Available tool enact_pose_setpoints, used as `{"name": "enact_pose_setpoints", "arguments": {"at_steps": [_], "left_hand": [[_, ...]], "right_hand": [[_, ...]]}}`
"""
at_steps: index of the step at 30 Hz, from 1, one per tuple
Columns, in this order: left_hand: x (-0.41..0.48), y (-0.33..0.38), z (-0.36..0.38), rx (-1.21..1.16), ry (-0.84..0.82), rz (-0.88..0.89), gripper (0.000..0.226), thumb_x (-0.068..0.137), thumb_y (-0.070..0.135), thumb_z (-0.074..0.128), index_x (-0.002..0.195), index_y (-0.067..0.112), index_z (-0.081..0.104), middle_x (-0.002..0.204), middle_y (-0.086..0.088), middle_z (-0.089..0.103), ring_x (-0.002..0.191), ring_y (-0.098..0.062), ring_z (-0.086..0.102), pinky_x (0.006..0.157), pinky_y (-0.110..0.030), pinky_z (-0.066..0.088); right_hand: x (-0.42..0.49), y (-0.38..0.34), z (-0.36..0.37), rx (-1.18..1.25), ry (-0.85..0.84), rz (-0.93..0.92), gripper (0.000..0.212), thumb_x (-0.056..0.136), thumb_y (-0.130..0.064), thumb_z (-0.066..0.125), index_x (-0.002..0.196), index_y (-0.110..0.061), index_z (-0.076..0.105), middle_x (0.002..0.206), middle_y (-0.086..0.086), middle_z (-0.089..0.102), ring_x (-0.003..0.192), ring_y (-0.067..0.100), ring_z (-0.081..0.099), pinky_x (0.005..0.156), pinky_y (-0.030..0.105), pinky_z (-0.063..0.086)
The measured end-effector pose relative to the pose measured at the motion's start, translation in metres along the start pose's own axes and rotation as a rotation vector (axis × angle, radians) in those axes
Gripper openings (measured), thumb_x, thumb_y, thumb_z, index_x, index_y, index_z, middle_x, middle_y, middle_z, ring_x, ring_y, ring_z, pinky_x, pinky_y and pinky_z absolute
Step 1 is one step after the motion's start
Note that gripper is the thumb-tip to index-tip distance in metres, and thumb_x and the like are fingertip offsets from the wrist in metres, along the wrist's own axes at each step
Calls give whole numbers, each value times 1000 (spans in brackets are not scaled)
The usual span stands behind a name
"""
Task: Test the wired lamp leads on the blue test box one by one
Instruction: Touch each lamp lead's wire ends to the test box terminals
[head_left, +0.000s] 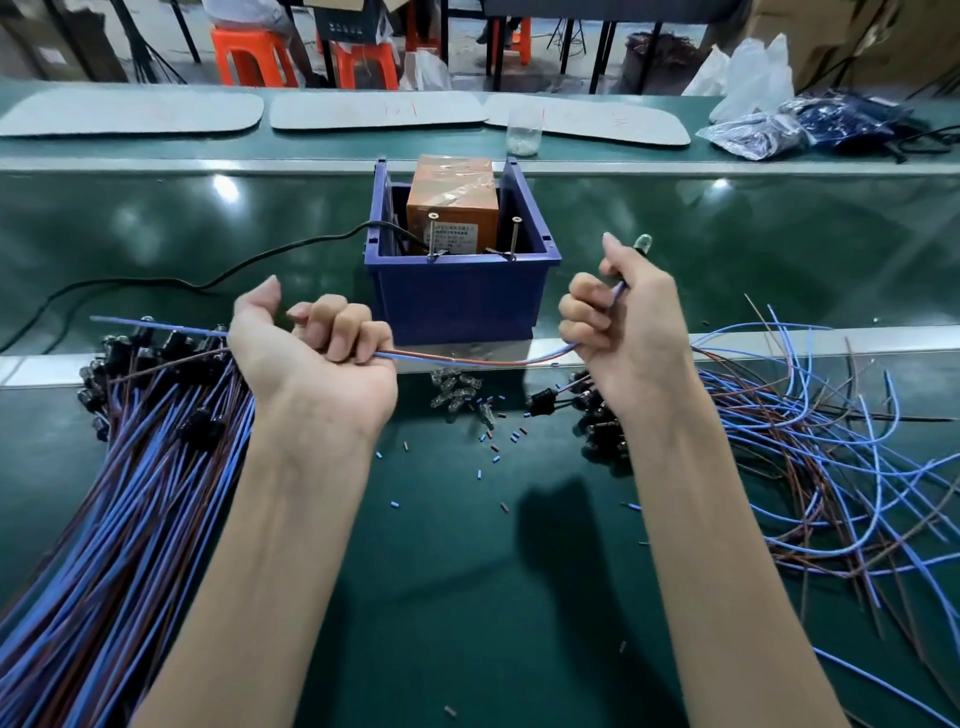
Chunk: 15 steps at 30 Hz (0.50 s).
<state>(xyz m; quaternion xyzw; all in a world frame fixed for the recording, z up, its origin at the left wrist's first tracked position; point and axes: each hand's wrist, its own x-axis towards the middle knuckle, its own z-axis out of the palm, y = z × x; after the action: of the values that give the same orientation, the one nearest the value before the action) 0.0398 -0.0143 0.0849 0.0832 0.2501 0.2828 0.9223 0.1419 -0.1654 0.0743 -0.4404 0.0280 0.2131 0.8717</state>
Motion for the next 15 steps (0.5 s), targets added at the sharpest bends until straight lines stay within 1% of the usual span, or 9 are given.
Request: {"name": "enact_pose_setpoints", "arguments": {"at_steps": [4, 6, 7, 9, 11, 13, 15], "left_hand": [[1, -3, -1, 31, 73, 159, 36, 92, 42, 43, 70, 18, 28, 51, 6, 27, 38, -11, 20, 37, -22, 17], [3, -4, -1, 93, 62, 237, 37, 95, 48, 37, 75, 18, 30, 52, 6, 29, 40, -12, 21, 38, -22, 17], [5, -6, -1, 160, 30, 260, 38, 97, 51, 32, 77, 18, 31, 52, 6, 29, 40, -11, 20, 39, -21, 15], [7, -12, -1, 363, -81, 267, 43, 101, 54, 20, 77, 20, 32, 51, 7, 27, 39, -9, 17, 40, -18, 12], [10, -21, -3, 657, -216, 273, 47, 103, 51, 16, 72, 21, 35, 47, 9, 24, 38, -7, 15, 38, -16, 11], [11, -30, -6, 931, -324, 278, 50, 104, 45, 22, 66, 20, 42, 44, 12, 25, 36, -5, 17, 35, -14, 14], [11, -36, -9, 1064, -418, 281, 48, 105, 40, 29, 65, 20, 49, 44, 14, 25, 37, -3, 17, 34, -14, 16]], "right_hand": [[4, -6, -10, -56, 36, -1, 30, 97, -25, 49, 70, -22, 35, 46, -8, 30, 37, 4, 21, 32, 15, 17], [6, -8, -13, -77, 33, -30, 30, 96, -21, 48, 67, -19, 40, 47, -8, 31, 36, 3, 21, 32, 15, 17], [6, -8, -14, -79, 26, -53, 30, 96, -19, 48, 66, -16, 44, 48, -8, 31, 36, 3, 21, 32, 15, 16], [5, -8, -15, -66, -1, -106, 28, 95, -17, 48, 69, -9, 54, 51, -7, 33, 38, 3, 22, 33, 14, 17], [3, -8, -15, -51, -50, -150, 27, 95, -16, 48, 77, -3, 62, 56, -6, 36, 42, 3, 24, 34, 14, 19], [2, -8, -13, -53, -117, -175, 30, 96, -19, 48, 80, -4, 69, 60, -6, 39, 45, 2, 28, 36, 13, 21], [0, -8, -12, -124, -172, -195, 32, 96, -24, 51, 78, -10, 73, 64, -5, 40, 46, 3, 26, 36, 13, 19]]}}
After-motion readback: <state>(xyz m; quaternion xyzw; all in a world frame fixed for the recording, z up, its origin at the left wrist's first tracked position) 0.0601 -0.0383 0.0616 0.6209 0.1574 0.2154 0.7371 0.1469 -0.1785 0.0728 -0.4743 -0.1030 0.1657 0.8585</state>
